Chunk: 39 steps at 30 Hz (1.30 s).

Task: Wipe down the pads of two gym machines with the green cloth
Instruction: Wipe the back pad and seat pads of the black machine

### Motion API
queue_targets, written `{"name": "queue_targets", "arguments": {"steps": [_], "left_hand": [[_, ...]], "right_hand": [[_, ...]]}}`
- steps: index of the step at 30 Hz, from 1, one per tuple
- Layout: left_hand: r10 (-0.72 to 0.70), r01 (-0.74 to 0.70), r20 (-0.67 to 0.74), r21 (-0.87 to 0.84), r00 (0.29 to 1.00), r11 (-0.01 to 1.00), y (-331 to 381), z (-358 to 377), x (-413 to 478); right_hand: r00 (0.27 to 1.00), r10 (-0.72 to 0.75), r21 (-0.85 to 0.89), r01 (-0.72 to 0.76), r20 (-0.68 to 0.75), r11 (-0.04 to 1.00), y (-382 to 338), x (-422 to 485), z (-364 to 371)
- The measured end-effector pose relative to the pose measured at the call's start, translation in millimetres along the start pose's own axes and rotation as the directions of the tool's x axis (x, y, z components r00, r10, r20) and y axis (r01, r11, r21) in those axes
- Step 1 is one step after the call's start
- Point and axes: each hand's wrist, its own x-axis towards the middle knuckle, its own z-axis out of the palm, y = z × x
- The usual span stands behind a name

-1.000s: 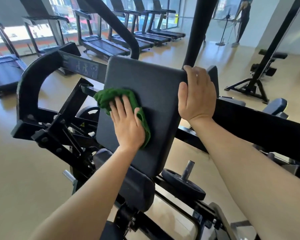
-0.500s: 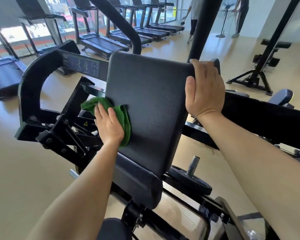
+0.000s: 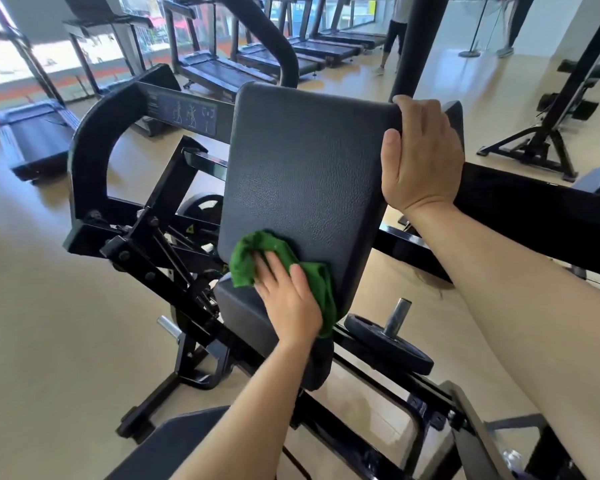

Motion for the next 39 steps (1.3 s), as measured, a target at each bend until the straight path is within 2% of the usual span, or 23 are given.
{"name": "queue_targets", "arguments": {"steps": [2, 4, 6, 7, 9, 11, 13, 15, 17, 19, 20, 23, 26, 28, 30, 31, 33, 35, 37, 39], "left_hand": [[-0.242, 0.235, -0.064, -0.104, 0.968, 0.966, -14.8, -6.2, 37.8], [-0.446, 0.428, -0.023, -0.237, 0.895, 0.872, -25.1, -13.6, 67.7], [-0.524, 0.507, 0.020, -0.282, 0.852, 0.814, -26.2, -18.9, 76.4], [-0.515, 0.498, 0.008, -0.263, 0.857, 0.826, -22.8, -20.0, 73.0], [-0.405, 0.396, -0.034, -0.156, 0.914, 0.905, -13.6, -16.2, 54.5], [-0.171, 0.171, -0.033, -0.003, 0.985, 0.985, 1.7, -7.7, 21.3], [-0.011, 0.010, 0.012, 0.078, 1.000, 0.997, 21.5, 0.7, -13.0], [0.127, -0.140, 0.080, 0.177, 0.989, 0.974, 39.4, 9.1, -26.1], [0.252, -0.276, 0.139, 0.198, 0.958, 0.940, 60.5, 4.6, -24.3], [0.440, -0.444, 0.064, 0.172, 0.896, 0.879, 77.9, -6.5, -7.5], [0.482, -0.481, 0.046, 0.206, 0.875, 0.852, 90.6, -15.0, 7.1], [0.446, -0.446, 0.064, 0.272, 0.893, 0.853, 134.9, -36.0, 73.4], [0.581, -0.561, 0.019, 0.288, 0.814, 0.776, 177.9, -45.6, 108.5], [0.661, -0.639, 0.029, 0.293, 0.749, 0.711, 197.1, -48.3, 110.1], [0.756, -0.728, 0.073, 0.343, 0.650, 0.593, 205.3, -47.5, 100.7], [0.796, -0.779, 0.137, 0.358, 0.589, 0.514, 203.0, -44.5, 94.4], [0.849, -0.853, 0.239, 0.366, 0.472, 0.372, 191.1, -39.7, 79.4], [0.877, -0.885, 0.275, 0.370, 0.393, 0.280, 172.9, -39.2, 67.5], [0.882, -0.908, 0.324, 0.358, 0.342, 0.220, 146.7, -41.8, 56.5], [0.883, -0.915, 0.346, 0.358, 0.316, 0.188, 115.7, -42.8, 47.7]], "right_hand": [[1.000, -0.003, 0.005, 0.003, -0.005, 1.000, 0.1, 0.2, 0.1], [1.000, -0.008, 0.015, 0.008, -0.007, 1.000, -0.1, 0.8, 0.8], [1.000, -0.009, 0.013, 0.009, -0.009, 1.000, 0.1, 1.4, 0.8], [1.000, -0.013, 0.011, 0.013, -0.011, 1.000, 0.5, 1.4, 1.1], [1.000, -0.019, 0.015, 0.019, -0.016, 1.000, 0.8, 1.1, 1.6], [1.000, -0.018, 0.010, 0.018, -0.017, 1.000, 0.6, 1.4, 2.1], [1.000, -0.014, 0.006, 0.014, -0.016, 1.000, -0.4, 1.2, 1.3], [1.000, -0.019, 0.015, 0.019, -0.015, 1.000, -1.0, 0.8, -0.2], [0.999, -0.030, 0.027, 0.030, -0.022, 0.999, -0.3, 1.6, -0.8], [0.999, -0.034, 0.047, 0.035, -0.014, 0.998, -1.6, 2.0, -2.2], [1.000, -0.030, 0.056, 0.031, -0.004, 0.998, -1.7, 2.3, -3.2], [1.000, -0.002, 0.150, 0.001, 0.012, 0.989, 0.8, 4.2, -7.3], [0.995, 0.092, 0.402, -0.101, 0.042, 0.910, 2.0, 6.4, -16.5], [0.974, 0.222, 0.581, -0.203, 0.038, 0.789, -0.6, 5.0, -24.4], [0.939, 0.343, 0.673, -0.276, 0.036, 0.686, -3.9, 2.8, -31.0], [0.932, 0.362, 0.683, -0.279, 0.023, 0.675, -6.1, 0.3, -33.9], [0.948, 0.319, 0.686, -0.241, 0.013, 0.687, -9.6, -7.5, -36.7], [0.970, 0.232, 0.676, -0.220, 0.074, 0.704, -10.1, -18.4, -33.3], [0.984, 0.120, 0.631, -0.175, 0.130, 0.755, -11.4, -39.6, -24.9], [0.992, 0.033, 0.541, -0.096, 0.126, 0.836, -17.8, -68.5, -14.1]]}}
